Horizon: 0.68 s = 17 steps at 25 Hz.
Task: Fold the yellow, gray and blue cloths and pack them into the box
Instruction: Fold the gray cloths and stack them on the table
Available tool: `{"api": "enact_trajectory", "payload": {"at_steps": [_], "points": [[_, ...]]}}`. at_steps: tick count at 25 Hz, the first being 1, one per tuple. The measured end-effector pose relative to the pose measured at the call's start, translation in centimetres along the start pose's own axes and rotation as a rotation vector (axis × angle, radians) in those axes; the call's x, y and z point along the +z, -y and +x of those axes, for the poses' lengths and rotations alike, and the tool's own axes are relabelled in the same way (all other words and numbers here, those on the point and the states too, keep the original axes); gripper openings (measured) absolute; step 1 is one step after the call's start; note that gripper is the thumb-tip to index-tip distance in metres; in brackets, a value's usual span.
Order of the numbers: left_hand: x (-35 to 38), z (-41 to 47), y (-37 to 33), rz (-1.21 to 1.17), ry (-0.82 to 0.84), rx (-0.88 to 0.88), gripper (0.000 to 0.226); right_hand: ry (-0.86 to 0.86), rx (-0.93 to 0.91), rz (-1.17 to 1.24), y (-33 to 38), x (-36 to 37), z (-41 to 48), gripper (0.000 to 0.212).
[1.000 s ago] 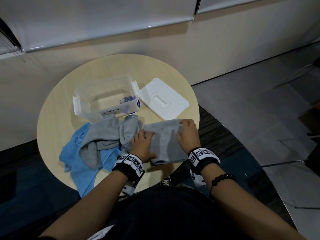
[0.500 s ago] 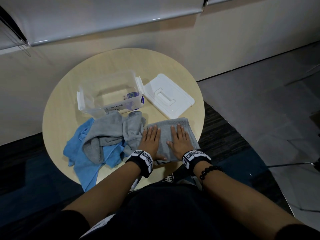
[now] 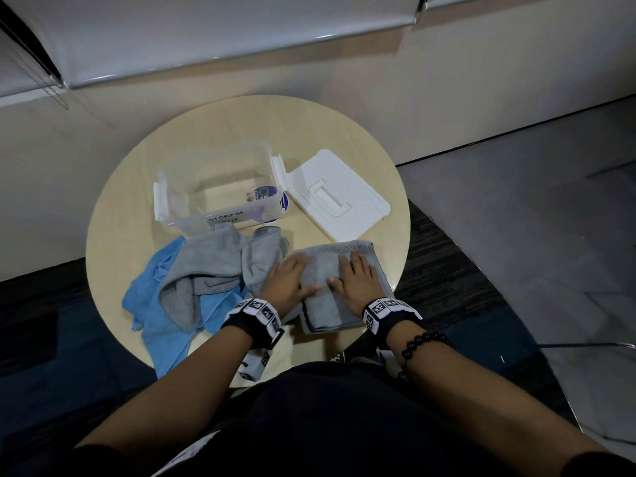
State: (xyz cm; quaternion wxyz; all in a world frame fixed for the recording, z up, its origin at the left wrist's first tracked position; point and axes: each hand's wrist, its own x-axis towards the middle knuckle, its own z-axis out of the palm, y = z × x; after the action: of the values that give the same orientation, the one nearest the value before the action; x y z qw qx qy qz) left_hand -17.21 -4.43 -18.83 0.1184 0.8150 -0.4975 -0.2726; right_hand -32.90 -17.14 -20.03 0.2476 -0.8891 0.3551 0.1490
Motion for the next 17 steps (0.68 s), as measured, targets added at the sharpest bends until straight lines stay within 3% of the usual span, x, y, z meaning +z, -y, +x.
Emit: {"api": "enact_trajectory", "payload": {"at_steps": [2, 3, 5, 7, 12, 17], "points": [[-1.3, -0.2, 1.8, 0.012, -0.184, -0.088, 0.041, -0.22, -0.037, -0.017, 1.1, -0.7, 0.4, 0.045], [-1.7, -0.4, 2.6, 0.071, -0.163, -0.146, 0.044, -0.267, -0.073, -0.01, 1.8, -0.9, 0.7, 0.041], [-2.1, -0.9, 3.3, 0.219, 0.012, -0.206, 0.053, -0.219, -0.161, 0.0, 3.0, -1.0, 1.2, 0.044], [-1.8, -1.4, 3.5, 0.265, 0.073, -0.219, 0.056, -0.122, -0.186, -0.035, 3.6, -0.5, 1.5, 0.053], [-1.8, -2.4, 4.3, 0.255, -0.195, -0.404, 0.052, -0.022, -0.138, -0.088, 3.5, 0.1, 1.4, 0.059], [-1.7, -2.8, 5.4, 0.223, -0.049, -0.446, 0.041, 0.019, -0.1, -0.087, 4.6, 0.3, 1.5, 0.06]]}}
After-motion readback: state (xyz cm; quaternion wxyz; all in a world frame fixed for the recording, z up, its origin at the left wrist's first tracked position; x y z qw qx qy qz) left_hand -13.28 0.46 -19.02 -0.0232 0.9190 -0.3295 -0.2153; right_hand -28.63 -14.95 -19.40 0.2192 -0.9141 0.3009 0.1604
